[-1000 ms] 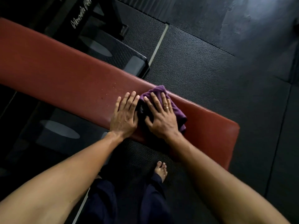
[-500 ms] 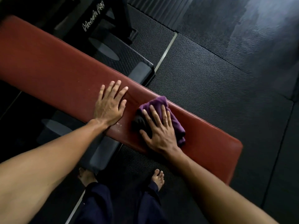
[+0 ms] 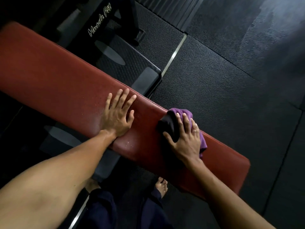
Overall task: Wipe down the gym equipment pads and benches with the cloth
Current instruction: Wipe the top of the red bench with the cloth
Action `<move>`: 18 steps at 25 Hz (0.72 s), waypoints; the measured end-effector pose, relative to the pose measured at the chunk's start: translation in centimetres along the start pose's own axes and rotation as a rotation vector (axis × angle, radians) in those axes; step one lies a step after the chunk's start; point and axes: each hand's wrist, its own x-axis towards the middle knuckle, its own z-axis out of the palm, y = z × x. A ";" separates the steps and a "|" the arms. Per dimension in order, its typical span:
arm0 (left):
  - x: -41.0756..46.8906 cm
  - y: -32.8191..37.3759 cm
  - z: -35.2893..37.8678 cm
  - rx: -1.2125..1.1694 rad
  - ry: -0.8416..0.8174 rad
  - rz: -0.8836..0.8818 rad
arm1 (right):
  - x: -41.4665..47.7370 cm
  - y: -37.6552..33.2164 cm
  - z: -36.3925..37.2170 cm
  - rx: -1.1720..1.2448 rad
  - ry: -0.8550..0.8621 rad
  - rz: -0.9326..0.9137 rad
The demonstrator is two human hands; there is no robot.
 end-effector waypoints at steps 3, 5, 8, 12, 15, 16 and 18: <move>0.3 -0.2 0.0 -0.003 -0.003 0.011 | 5.0 -5.5 -0.5 -0.012 -0.065 0.054; 0.2 -0.2 0.2 0.013 0.004 0.016 | 8.9 -9.8 -0.5 0.052 -0.109 0.009; 0.2 -0.3 0.5 0.042 0.031 0.021 | 12.7 -13.6 -0.6 0.108 -0.182 -0.064; 0.4 -0.3 0.4 0.040 0.021 0.024 | 10.3 -7.3 -2.0 0.056 -0.181 -0.053; 0.3 -0.1 0.3 0.025 0.022 0.013 | 6.0 0.0 -3.2 -0.014 -0.176 0.059; 0.2 -0.2 0.3 0.024 0.022 0.015 | 5.0 1.1 -3.2 -0.023 -0.171 0.098; 0.3 -0.2 0.3 0.027 0.029 0.016 | 4.8 0.5 -2.6 -0.038 -0.153 0.188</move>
